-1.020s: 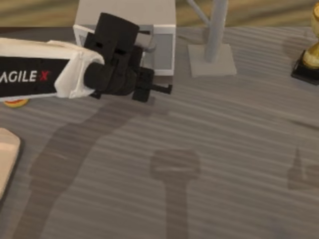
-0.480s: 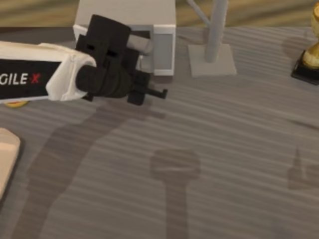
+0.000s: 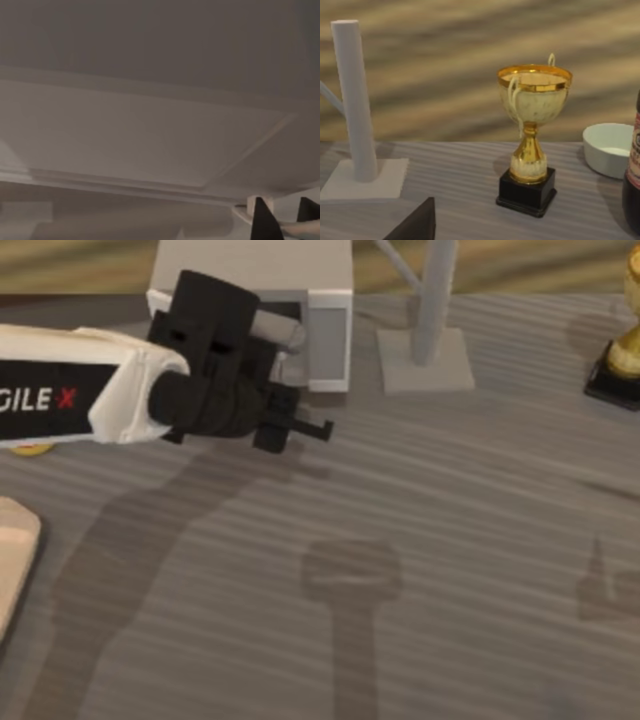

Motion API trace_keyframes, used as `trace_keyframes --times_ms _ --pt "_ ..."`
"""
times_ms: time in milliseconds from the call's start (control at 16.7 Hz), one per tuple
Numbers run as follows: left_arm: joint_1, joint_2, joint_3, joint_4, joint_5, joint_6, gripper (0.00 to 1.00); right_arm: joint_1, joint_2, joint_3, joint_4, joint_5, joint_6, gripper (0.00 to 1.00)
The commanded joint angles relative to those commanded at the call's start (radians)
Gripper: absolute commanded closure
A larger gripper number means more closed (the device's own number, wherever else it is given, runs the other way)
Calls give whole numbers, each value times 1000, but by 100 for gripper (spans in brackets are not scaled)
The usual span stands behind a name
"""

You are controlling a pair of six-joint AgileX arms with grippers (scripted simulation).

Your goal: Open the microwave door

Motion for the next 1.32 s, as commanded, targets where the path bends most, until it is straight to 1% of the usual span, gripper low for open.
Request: trace_keyframes --times_ms 1080,1320 --pt "0 0 0 0 0 0 100 0 0 0 0 0 0 0" --pt "2 -6 -13 0 23 17 100 0 0 0 0 0 0 0"
